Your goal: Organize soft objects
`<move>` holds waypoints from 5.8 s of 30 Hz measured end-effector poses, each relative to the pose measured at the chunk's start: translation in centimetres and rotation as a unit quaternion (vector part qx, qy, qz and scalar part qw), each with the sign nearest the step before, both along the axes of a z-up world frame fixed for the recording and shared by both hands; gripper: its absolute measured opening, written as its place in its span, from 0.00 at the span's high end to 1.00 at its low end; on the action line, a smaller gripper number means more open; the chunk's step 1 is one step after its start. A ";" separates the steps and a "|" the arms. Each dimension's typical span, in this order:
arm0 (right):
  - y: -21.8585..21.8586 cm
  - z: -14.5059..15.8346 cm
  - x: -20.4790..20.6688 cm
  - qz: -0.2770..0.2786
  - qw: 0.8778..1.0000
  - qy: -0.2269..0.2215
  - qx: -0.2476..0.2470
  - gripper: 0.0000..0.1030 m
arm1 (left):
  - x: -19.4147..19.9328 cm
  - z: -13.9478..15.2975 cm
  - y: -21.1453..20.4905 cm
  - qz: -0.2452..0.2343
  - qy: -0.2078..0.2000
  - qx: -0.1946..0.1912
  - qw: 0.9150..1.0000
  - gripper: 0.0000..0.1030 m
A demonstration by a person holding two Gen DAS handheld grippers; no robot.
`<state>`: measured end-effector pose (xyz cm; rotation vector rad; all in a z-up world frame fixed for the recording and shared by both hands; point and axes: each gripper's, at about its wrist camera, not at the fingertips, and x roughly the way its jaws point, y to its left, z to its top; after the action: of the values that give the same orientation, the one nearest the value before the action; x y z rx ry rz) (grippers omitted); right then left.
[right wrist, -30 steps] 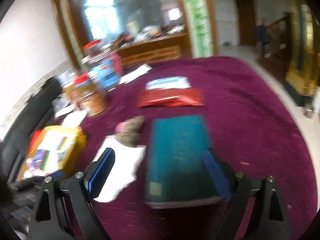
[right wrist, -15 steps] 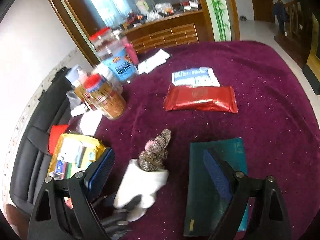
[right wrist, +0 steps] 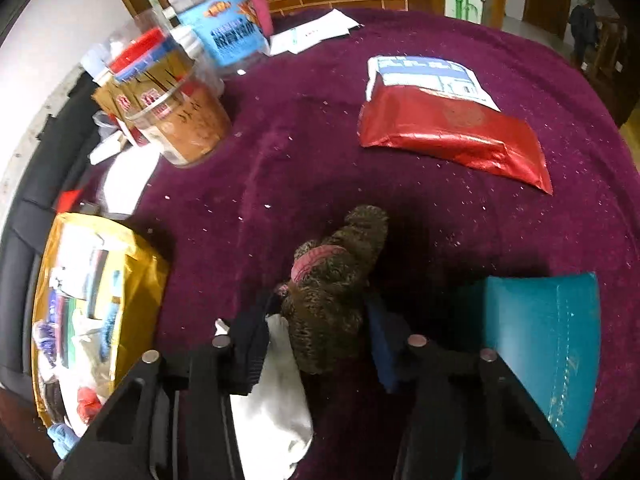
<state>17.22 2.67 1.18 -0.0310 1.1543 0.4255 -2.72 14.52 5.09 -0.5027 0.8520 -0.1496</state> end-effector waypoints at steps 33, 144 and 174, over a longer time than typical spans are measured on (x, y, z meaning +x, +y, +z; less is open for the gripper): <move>0.6 9.0 -16.0 0.094 0.975 -0.077 0.186 0.62 | -11.8 3.6 9.7 0.021 -0.063 -0.106 0.992 0.87; -0.2 4.5 -37.1 0.141 0.904 -0.404 -0.014 0.00 | -23.7 10.6 1.0 0.244 -0.237 0.250 0.907 0.00; 5.7 3.2 -35.7 0.180 0.921 -0.344 -0.041 0.00 | -21.3 4.8 7.6 0.292 -0.082 0.240 0.922 0.00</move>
<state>-18.44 8.37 4.43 -0.4412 0.4616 0.6279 -23.98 22.11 9.89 -0.2564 0.5170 0.5516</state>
